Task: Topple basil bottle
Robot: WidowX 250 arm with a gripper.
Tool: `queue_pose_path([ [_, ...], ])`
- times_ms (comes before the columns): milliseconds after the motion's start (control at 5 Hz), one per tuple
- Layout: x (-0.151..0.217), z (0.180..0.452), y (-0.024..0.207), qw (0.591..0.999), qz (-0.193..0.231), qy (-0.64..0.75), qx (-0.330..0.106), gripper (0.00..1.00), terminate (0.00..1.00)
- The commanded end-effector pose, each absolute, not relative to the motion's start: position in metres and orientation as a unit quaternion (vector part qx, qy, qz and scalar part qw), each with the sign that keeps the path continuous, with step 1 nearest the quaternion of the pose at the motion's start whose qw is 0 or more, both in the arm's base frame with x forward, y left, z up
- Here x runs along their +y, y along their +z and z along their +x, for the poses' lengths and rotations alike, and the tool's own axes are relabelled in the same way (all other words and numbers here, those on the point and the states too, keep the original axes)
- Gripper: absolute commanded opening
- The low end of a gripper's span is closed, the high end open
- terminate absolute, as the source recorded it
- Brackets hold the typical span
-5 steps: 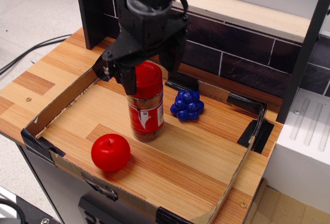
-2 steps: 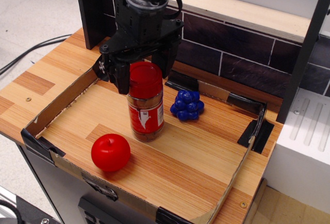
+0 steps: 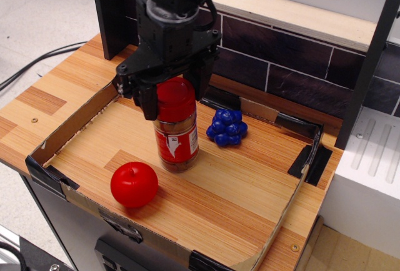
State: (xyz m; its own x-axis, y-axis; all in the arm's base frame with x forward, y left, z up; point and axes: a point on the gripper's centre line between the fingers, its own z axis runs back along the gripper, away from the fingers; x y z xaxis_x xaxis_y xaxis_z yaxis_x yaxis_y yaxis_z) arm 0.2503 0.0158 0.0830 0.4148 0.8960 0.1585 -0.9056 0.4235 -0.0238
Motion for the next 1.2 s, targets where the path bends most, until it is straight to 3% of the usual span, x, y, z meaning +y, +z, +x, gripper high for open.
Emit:
queue_pose_path([
  [0, 0.001, 0.249, 0.093, 0.841, -0.005, 0.540, -0.025, 0.00, 0.00],
  [200, -0.018, 0.243, 0.096, 0.829, -0.031, 0.552, 0.091, 0.00, 0.00],
  [600, -0.041, 0.233, 0.086, 0.819, -0.093, 0.530, 0.196, 0.00, 0.00],
  [800, -0.042, 0.240, 0.071, 0.810, -0.123, 0.544, 0.183, 0.00, 0.00],
  [1000, -0.031, 0.247, 0.055, 0.812, -0.101, 0.561, 0.125, 0.00, 0.00],
])
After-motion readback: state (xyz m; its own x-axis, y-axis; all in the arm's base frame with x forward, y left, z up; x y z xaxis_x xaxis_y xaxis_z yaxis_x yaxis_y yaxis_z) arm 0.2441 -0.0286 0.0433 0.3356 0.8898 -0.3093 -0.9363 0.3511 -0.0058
